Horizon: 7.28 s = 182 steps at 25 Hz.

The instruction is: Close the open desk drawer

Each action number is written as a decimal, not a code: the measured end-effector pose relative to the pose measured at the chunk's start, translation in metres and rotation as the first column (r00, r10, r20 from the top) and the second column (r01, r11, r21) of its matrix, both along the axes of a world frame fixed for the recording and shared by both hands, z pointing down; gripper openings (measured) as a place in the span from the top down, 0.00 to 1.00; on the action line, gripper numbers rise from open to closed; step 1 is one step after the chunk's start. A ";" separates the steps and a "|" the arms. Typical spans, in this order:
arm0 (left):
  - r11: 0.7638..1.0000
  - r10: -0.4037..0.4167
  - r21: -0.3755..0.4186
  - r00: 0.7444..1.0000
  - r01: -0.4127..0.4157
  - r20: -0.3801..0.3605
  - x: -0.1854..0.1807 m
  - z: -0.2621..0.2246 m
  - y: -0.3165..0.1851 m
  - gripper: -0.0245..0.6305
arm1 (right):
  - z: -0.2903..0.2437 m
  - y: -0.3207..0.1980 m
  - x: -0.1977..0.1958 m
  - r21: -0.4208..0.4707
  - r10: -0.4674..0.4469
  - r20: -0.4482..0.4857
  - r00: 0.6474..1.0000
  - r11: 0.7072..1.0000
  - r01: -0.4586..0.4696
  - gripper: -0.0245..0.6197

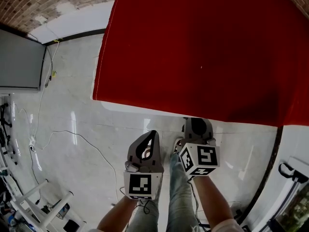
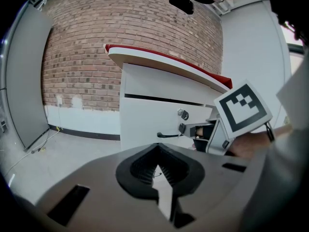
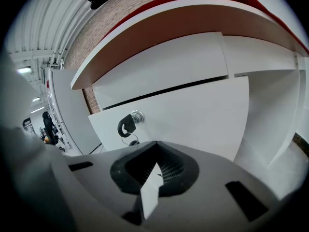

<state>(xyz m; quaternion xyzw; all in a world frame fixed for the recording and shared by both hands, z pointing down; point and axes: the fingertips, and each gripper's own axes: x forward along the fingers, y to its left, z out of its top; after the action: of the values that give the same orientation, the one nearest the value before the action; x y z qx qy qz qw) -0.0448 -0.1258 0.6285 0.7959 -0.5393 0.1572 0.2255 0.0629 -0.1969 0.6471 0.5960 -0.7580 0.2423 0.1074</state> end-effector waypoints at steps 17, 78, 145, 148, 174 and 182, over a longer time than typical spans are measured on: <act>1.000 0.008 0.011 1.000 -0.008 -0.004 0.007 -0.007 0.001 0.96 | 0.002 -0.014 0.000 -0.022 0.003 0.015 1.000 1.000 -0.003 0.96; 1.000 0.015 0.018 1.000 -0.015 0.002 0.012 -0.004 -0.012 0.96 | 0.002 -0.048 0.001 -0.017 -0.050 -0.050 0.997 0.999 0.049 0.96; 0.988 -0.045 0.142 0.990 0.064 -0.133 -0.022 -0.338 0.043 0.96 | -0.347 0.086 -0.002 0.067 -0.151 0.183 0.972 0.988 0.141 0.96; 0.984 -0.046 0.162 0.990 0.068 -0.134 -0.021 -0.351 0.037 0.96 | -0.356 0.085 0.007 0.087 -0.136 0.165 0.977 0.989 0.123 0.96; 0.982 -0.050 0.178 0.992 0.070 -0.119 -0.003 -0.358 0.031 0.96 | -0.382 0.100 -0.005 0.174 -0.180 0.071 0.981 0.971 0.166 0.96; 0.980 -0.029 0.193 0.992 0.052 -0.120 0.006 -0.358 0.027 0.96 | -0.384 0.099 -0.003 0.194 -0.189 0.028 0.982 0.964 0.180 0.97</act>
<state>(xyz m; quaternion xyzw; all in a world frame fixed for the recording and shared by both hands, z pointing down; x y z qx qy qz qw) -0.0390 -0.0990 0.2701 0.8109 -0.5543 0.0519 0.1803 0.0603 -0.0979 0.2629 0.5247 -0.8322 0.1710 0.0544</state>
